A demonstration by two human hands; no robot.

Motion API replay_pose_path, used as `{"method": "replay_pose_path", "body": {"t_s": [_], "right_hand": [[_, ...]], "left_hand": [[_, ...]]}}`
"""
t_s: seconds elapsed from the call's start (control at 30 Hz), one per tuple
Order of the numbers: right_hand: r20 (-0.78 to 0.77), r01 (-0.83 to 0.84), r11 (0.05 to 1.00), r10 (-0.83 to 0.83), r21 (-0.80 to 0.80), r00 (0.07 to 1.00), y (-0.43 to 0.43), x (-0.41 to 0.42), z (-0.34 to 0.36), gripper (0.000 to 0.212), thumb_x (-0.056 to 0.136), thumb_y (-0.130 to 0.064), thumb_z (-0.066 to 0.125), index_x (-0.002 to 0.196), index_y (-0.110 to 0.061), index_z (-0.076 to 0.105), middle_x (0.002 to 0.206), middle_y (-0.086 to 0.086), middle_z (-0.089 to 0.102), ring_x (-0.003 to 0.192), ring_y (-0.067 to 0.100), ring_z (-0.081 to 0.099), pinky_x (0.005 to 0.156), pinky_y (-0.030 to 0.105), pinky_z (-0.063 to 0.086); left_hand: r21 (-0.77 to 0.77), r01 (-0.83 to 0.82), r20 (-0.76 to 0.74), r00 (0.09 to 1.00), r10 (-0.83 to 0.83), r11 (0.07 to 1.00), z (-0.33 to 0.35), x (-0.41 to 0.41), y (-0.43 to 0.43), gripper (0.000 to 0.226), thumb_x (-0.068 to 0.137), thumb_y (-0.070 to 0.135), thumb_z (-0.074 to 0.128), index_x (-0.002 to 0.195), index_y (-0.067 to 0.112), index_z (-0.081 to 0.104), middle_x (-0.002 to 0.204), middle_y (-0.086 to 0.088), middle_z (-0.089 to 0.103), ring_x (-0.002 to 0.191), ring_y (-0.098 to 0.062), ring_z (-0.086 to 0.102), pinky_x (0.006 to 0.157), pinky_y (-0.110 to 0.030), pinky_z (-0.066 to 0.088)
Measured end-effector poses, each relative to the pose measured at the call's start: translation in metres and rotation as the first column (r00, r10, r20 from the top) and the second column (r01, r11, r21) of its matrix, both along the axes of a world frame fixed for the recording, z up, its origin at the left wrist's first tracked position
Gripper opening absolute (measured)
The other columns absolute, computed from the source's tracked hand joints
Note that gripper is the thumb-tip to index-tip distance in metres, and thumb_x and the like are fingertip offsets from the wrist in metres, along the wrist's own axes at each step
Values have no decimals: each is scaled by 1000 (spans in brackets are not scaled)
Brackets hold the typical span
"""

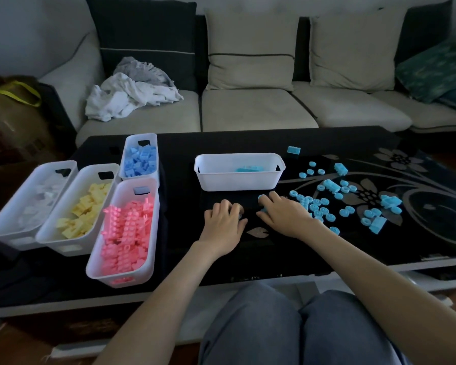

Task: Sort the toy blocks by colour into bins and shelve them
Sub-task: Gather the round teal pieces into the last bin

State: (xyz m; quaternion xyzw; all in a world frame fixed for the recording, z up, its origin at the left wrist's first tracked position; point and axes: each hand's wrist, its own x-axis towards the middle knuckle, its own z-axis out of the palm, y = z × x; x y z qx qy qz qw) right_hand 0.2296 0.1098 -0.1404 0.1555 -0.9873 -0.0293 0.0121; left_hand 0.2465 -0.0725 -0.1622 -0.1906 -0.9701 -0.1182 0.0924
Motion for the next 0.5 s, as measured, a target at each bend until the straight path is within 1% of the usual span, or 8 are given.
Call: {"method": "replay_pose_path", "body": {"t_s": [0.1,0.2,0.27,0.37,0.5], "right_hand": [[4,34,999,-34,40,999,-4,-8,1,42,97,-46,34,126,-15,36,118,10,49,96,33,62,73,39,50],[-22,58,996,-56,73,998,-8,-12,1,45,97,-47,34,130,-15,34,120,11,49,94,34,63,65,36,45],[-26,72,993,-70,95,997,-9,-13,0,46,98,-46,34,131,-14,33,122,11,48,94,35,63,63,35,42],[-66,44,984,-33,175,997,-12,-14,-1,44,99,-41,33,132,-12,33,124,12,47,93,36,63,60,35,40],[-121,42,980,-18,195,992,-15,-15,-3,35,101,-34,32,125,-9,38,118,12,52,93,34,64,61,36,39]], "left_hand": [[-4,-39,-49,998,39,999,-3,-4,2,35,98,44,37,121,19,45,118,-3,43,106,-21,42,88,-32,34],[9,-82,-66,994,83,997,-4,-9,6,37,97,45,39,118,17,46,117,-3,45,106,-21,43,87,-33,36],[20,-100,-81,991,102,995,-2,-12,8,37,96,45,41,116,15,47,116,-3,47,105,-21,44,86,-33,38],[63,-67,-99,992,73,996,-1,-18,10,32,96,40,45,112,13,49,113,-4,49,102,-20,46,82,-31,39],[61,-27,-131,991,35,998,-1,-21,10,27,96,36,45,108,12,49,107,-5,53,94,-20,52,76,-30,42]]}}
